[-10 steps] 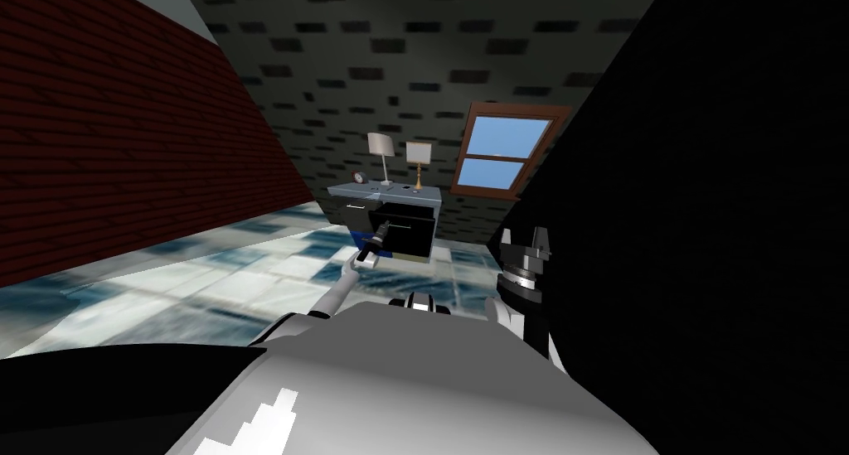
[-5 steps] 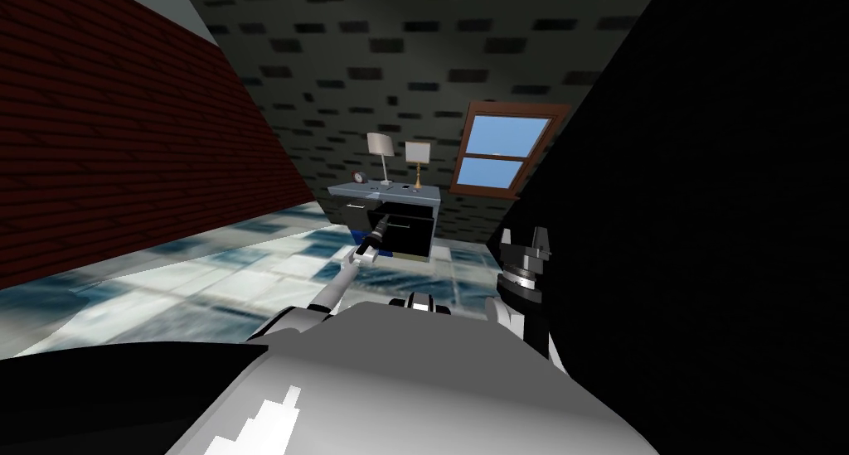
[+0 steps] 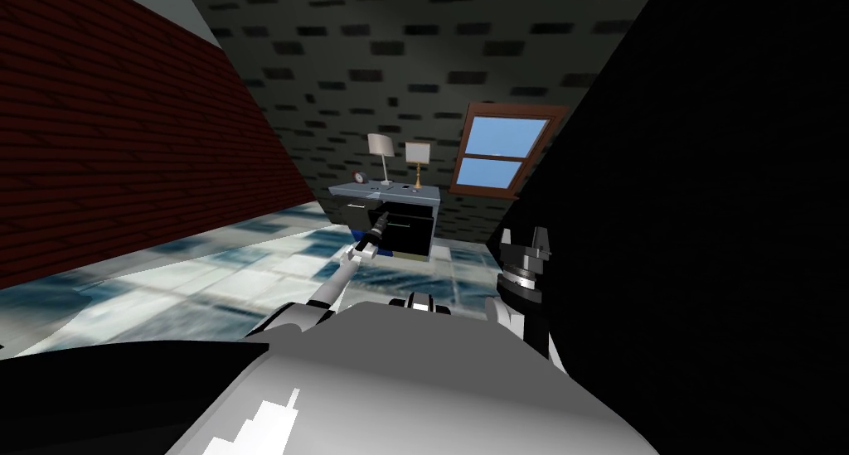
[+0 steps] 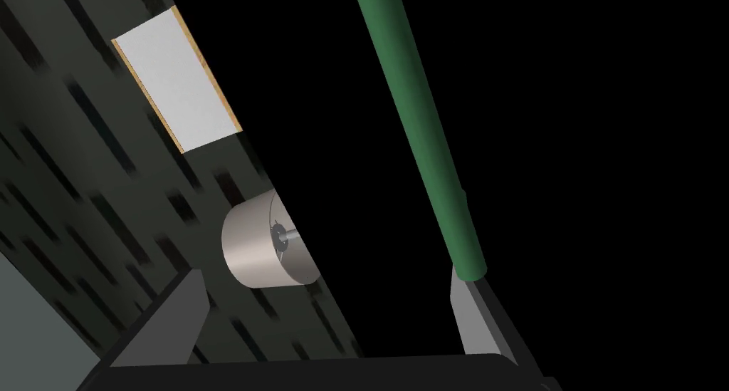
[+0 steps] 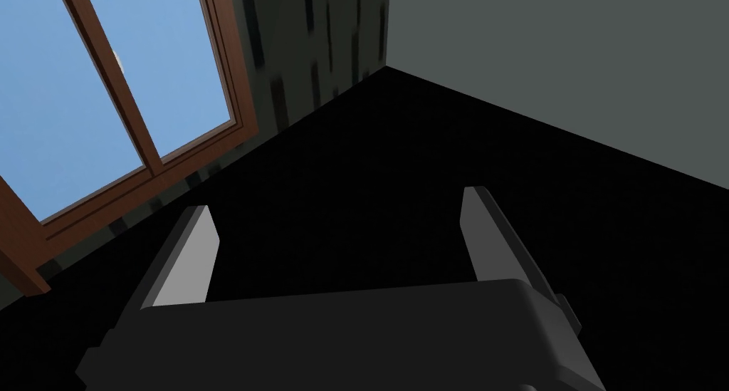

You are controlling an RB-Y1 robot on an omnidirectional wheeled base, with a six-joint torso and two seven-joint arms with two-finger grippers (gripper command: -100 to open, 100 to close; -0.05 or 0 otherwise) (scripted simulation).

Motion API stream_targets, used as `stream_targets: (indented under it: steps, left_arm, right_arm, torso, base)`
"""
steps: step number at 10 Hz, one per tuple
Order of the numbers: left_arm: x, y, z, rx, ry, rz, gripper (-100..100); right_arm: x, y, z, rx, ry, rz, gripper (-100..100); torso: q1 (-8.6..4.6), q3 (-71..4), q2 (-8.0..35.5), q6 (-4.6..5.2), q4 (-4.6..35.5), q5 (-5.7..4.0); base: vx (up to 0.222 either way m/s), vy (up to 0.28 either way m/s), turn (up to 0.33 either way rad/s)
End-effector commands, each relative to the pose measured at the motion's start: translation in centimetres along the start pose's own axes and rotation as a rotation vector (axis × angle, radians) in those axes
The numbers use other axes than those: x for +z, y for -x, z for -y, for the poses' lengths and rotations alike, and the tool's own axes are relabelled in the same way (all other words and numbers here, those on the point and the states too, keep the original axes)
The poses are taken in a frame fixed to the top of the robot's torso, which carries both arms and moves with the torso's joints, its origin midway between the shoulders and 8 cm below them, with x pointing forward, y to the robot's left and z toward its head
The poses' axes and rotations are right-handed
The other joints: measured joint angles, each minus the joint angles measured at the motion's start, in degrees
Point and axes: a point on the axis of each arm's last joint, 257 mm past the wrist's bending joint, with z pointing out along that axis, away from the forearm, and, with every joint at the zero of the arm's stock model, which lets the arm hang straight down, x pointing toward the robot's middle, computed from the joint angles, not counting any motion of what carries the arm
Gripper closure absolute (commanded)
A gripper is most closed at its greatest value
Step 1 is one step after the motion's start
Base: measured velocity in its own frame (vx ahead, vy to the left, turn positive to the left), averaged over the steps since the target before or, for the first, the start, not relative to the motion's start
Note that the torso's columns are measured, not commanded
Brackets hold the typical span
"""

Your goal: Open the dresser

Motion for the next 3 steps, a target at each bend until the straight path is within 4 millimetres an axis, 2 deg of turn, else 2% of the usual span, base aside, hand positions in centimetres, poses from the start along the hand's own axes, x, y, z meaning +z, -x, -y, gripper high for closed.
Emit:
stream_targets:
  steps: [1, 3]
  left_arm:
    - [0.0, 0.0, 0.0, 0.0, 0.0, 0.0, 0]
    - [0.0, 0.0, 0.0, 0.0, 0.0, 0.0, 0]
  right_arm:
    - [0.0, 0.0, 0.0, 0.0, 0.0, 0.0, 0]
    - [0.0, 0.0, 0.0, 0.0, 0.0, 0.0, 0]
  torso:
    - [-0.01, 0.0, 0.0, 0.0, 0.0, 0.0]
    - [-0.02, 0.0, 0.1, 0.0, 0.0, -0.01]
  base:
    - [0.0, 0.0, 0.0]
    - [0.0, 0.0, 0.0]
